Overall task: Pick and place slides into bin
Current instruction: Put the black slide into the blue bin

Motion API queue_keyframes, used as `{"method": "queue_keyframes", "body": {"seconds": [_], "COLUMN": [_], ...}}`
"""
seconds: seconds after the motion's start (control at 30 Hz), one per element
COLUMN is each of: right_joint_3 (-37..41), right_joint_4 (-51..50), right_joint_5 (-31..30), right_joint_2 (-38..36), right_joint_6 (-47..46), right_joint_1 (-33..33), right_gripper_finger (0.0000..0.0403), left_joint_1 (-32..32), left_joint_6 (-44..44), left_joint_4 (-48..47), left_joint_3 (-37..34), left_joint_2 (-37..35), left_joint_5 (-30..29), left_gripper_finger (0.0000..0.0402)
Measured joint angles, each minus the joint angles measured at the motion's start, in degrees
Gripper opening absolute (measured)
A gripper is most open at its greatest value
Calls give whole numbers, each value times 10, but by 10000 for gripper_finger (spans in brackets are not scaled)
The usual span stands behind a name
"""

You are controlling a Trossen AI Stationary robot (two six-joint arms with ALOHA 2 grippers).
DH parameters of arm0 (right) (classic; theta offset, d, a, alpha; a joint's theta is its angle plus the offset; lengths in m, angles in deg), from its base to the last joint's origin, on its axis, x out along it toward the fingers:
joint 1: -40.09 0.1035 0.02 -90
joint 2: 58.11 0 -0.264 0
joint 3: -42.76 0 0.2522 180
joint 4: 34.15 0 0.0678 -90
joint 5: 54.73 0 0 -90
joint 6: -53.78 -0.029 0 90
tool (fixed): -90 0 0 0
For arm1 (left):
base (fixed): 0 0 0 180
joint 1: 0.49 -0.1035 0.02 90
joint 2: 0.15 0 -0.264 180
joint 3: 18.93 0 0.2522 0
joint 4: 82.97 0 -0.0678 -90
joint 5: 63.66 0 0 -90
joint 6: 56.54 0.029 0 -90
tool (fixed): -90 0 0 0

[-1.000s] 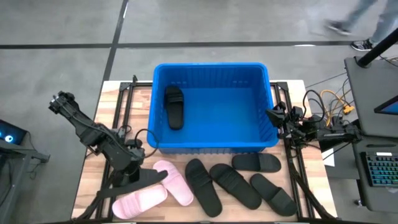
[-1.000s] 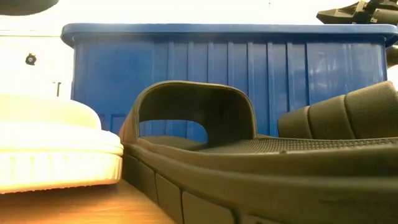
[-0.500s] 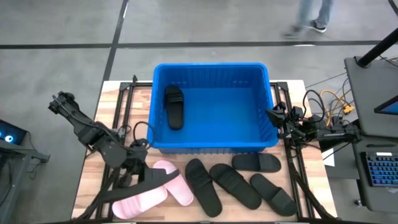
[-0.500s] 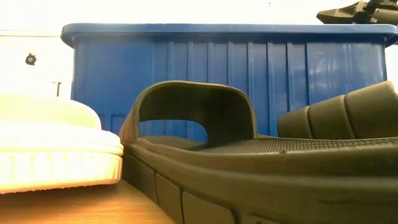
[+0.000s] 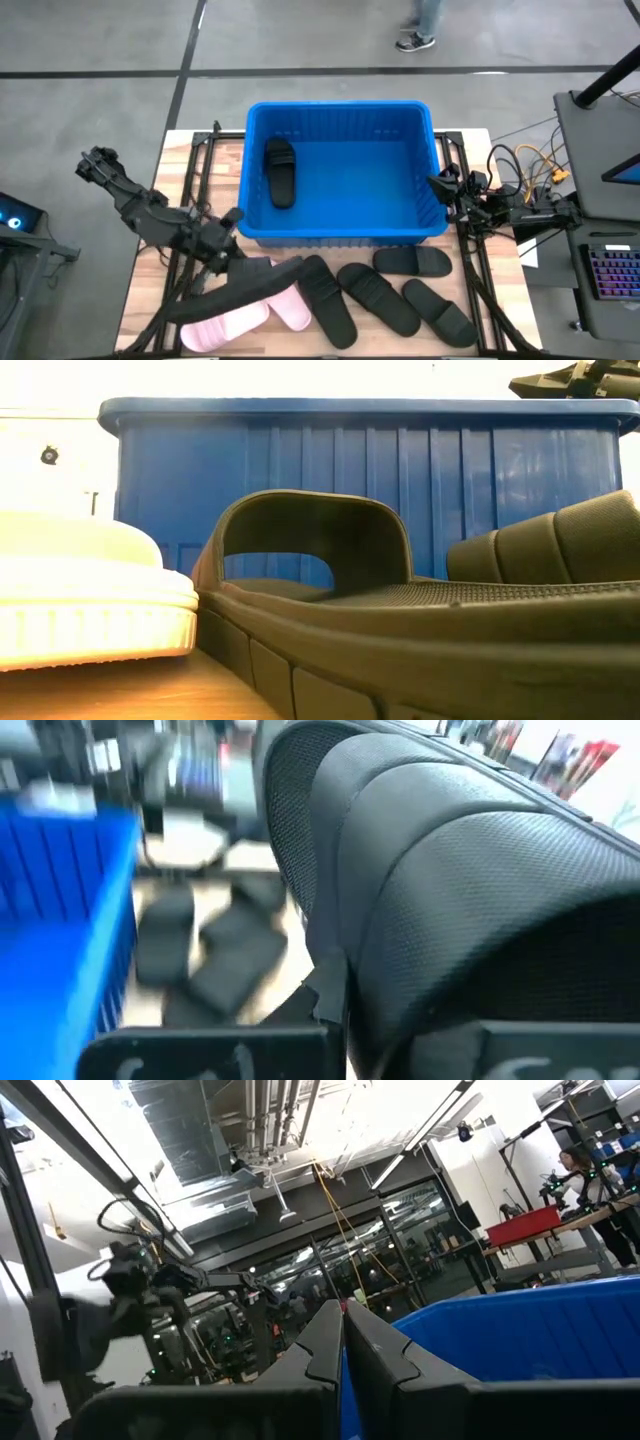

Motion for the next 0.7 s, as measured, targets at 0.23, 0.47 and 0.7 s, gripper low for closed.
{"method": "queue_keyframes", "body": {"seconds": [0.23, 0.47, 0.7], "right_joint_3": [0, 0, 0], "right_joint_4": [0, 0, 0], "right_joint_5": [0, 0, 0], "right_joint_2": [0, 0, 0], "right_joint_6": [0, 0, 0], "right_joint_1": [0, 0, 0], "right_gripper_finger": [8, 8, 8], "left_joint_1": [-10, -32, -47], "left_joint_6": [190, 321, 450], "left_joint_4": [134, 212, 312], "left_joint_3": [-1, -2, -3], "left_joint_2": [-14, -14, -4], "left_joint_5": [-39, -74, -85], "left_gripper_finger": [0, 0, 0]}}
